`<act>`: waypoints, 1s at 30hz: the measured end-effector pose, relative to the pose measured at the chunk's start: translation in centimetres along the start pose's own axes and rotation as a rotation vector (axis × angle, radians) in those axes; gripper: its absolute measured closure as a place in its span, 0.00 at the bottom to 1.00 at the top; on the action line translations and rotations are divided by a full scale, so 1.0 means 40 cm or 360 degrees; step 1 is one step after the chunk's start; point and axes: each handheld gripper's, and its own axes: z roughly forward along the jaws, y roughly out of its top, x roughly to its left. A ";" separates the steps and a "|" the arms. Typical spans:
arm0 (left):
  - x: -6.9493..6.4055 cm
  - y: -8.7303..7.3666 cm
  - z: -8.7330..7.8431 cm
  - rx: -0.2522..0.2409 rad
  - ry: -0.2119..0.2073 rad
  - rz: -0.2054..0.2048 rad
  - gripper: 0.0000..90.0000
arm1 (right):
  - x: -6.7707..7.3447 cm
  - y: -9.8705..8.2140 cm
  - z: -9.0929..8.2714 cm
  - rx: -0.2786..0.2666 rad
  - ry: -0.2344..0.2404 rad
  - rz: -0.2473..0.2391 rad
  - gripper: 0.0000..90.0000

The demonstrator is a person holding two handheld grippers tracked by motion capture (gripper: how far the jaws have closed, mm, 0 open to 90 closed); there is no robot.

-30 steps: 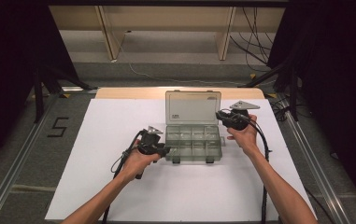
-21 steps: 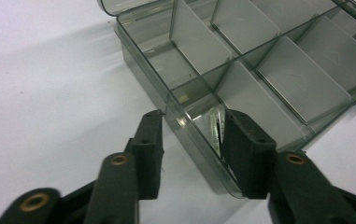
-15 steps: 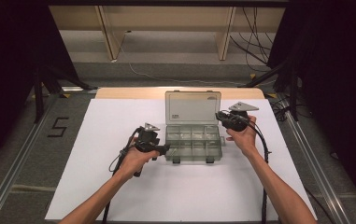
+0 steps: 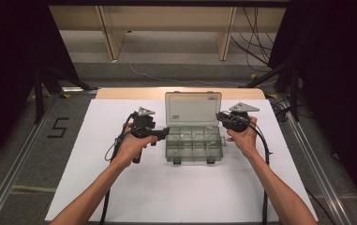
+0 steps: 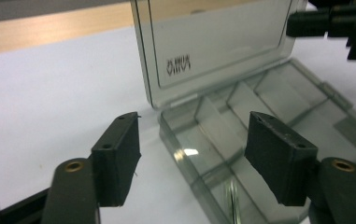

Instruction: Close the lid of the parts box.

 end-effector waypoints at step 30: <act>-0.003 0.264 0.053 -0.0210 0.0068 0.0149 0.77 | 0.005 -0.004 0.000 -0.0038 -0.0012 -0.0005 0.93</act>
